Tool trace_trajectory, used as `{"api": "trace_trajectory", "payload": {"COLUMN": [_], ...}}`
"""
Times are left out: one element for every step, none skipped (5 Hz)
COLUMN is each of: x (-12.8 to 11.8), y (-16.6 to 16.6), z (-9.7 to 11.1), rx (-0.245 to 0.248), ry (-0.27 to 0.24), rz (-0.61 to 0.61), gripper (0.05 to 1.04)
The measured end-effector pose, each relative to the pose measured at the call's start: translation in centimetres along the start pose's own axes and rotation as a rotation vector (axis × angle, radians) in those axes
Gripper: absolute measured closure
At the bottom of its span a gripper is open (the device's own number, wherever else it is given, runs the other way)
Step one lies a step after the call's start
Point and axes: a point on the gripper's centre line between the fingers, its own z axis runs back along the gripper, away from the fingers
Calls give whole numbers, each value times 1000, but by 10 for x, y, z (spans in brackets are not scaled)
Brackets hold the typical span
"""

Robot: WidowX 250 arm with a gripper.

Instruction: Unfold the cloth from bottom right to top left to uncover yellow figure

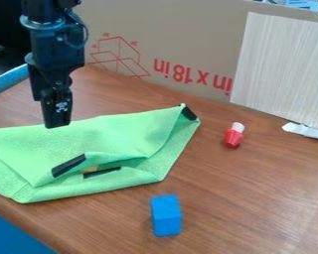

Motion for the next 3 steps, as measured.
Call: {"api": "trace_trajectory", "payload": {"x": [0, -3, -4], "y": [-4, -9, -14], "z": [-7, -19, -22], "rx": [-24, -36, -13], "ry": [9, -56, -130], "rz": [-6, -74, -106], "gripper": [83, 84, 84]}}
